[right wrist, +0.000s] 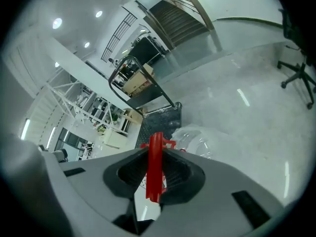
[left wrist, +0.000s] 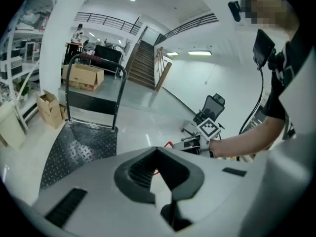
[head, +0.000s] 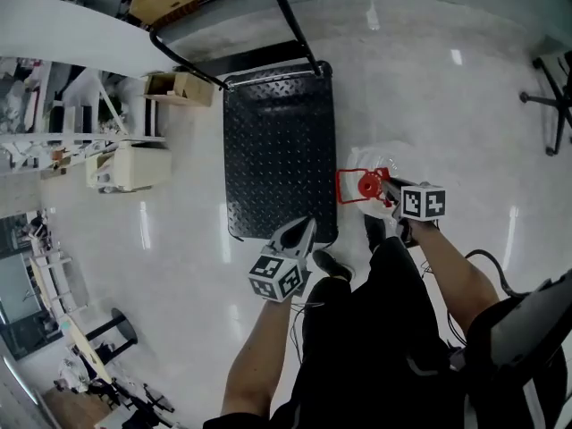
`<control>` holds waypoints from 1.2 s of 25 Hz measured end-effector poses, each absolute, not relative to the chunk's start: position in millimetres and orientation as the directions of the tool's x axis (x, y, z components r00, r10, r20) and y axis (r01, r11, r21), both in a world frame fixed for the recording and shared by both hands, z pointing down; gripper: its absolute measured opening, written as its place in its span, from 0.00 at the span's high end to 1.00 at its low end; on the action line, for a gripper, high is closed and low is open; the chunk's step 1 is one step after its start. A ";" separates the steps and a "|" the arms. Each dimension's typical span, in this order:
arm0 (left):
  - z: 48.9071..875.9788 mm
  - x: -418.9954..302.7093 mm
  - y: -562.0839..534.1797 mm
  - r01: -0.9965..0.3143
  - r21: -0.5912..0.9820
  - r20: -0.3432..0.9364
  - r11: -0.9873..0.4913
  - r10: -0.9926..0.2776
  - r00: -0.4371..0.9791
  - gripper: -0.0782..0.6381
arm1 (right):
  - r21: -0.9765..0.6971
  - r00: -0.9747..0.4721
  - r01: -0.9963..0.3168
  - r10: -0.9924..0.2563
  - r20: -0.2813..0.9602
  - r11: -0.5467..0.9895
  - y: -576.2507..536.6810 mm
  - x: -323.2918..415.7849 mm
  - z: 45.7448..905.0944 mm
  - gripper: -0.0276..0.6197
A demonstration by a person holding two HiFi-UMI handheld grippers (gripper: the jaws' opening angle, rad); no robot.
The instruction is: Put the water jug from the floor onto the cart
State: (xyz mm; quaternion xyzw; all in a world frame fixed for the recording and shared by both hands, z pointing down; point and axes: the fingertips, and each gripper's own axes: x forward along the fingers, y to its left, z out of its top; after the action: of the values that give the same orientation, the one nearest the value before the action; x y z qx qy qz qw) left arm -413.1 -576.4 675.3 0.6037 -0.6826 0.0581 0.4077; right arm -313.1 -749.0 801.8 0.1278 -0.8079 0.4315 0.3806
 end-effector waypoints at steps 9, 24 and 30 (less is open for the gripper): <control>596.3 -450.9 -502.3 -0.879 0.374 0.496 0.296 -0.865 -0.080 0.89 | -0.565 -0.732 -0.370 0.143 0.666 0.738 -696.3 -382.7 684.3 0.83; 536.0 -542.9 -322.6 -0.819 0.269 0.406 0.506 -0.831 -0.380 0.89 | -0.622 -0.757 -0.087 0.354 0.549 0.778 -514.1 -581.1 630.5 0.83; 543.3 -566.9 -244.3 -0.760 0.257 0.412 0.597 -0.779 -0.472 0.89 | -0.649 -0.709 -0.014 0.451 0.543 0.760 -418.6 -638.3 653.3 0.83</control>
State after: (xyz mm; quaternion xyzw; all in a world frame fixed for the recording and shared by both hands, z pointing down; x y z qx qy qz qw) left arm -566.9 -244.3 543.3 0.4485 -0.8578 -0.0191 0.2504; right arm -638.3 -418.6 653.3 -0.1260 -0.8662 0.3225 0.3602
